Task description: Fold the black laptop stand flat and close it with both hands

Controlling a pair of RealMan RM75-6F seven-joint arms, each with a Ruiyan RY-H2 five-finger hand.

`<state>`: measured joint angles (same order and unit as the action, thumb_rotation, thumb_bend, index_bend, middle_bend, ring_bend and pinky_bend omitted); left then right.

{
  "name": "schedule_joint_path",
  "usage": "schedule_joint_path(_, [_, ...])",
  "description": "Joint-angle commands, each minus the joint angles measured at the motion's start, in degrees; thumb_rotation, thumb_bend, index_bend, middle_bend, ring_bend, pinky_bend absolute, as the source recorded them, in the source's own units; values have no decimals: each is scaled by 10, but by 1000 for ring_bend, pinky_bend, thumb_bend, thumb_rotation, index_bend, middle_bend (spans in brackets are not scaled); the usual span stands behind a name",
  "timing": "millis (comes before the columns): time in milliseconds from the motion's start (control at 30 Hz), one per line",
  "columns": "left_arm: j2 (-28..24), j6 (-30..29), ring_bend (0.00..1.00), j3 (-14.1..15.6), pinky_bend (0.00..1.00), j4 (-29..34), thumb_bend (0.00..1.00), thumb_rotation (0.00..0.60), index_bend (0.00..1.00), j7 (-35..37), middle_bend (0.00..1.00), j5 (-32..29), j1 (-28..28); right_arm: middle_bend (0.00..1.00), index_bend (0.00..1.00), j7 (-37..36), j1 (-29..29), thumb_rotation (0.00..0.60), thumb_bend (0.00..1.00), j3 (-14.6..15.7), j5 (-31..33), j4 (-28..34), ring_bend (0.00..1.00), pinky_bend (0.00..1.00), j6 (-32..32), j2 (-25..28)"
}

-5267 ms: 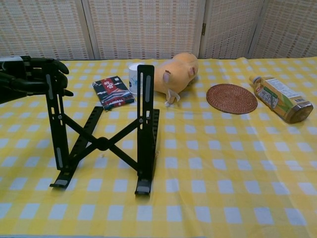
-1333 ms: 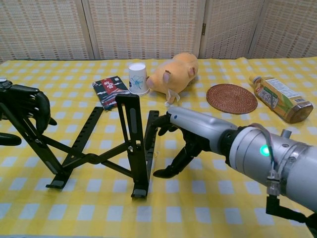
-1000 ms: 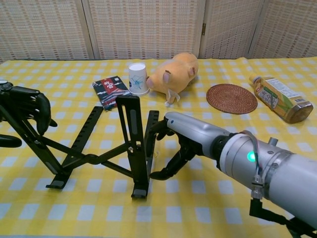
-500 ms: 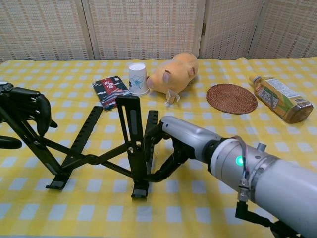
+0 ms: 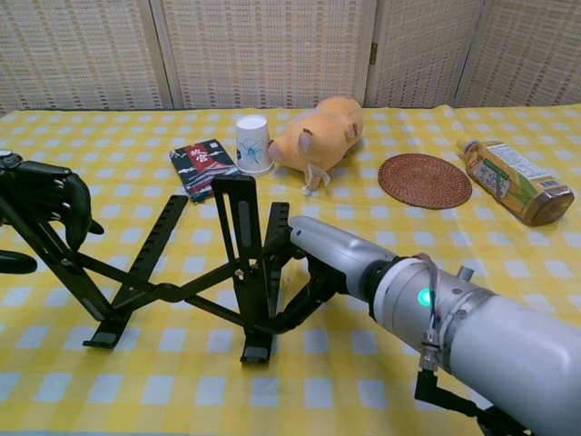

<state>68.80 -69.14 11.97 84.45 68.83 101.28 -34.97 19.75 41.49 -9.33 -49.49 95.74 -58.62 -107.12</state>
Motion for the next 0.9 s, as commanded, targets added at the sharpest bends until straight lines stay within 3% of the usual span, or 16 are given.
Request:
schedule_joint_path(33, [0, 0, 463, 0, 224, -1, 180, 600, 460, 1, 528, 0, 0, 292, 629, 1, 0, 600, 285, -1, 1, -2, 218, 126, 1, -2])
schedule_joint_path(633, [0, -4, 449, 5, 224, -6, 180, 600, 456, 3, 528, 6, 1, 309, 667, 10, -1, 600, 366, -6, -1, -20, 220, 126, 0, -22])
schedule_joint_path(767, [2, -5, 388, 3, 224, -7, 180, 600, 444, -9, 513, 1, 4, 311, 669, 12, -2, 600, 373, -8, -2, -16, 222, 126, 0, -19])
schedule_joint_path(900, [4, -7, 245, 0, 213, -9, 180, 600, 411, -24, 403, -1, 7, 310, 669, 17, -2, 600, 373, -10, -3, -10, 221, 120, 0, -12])
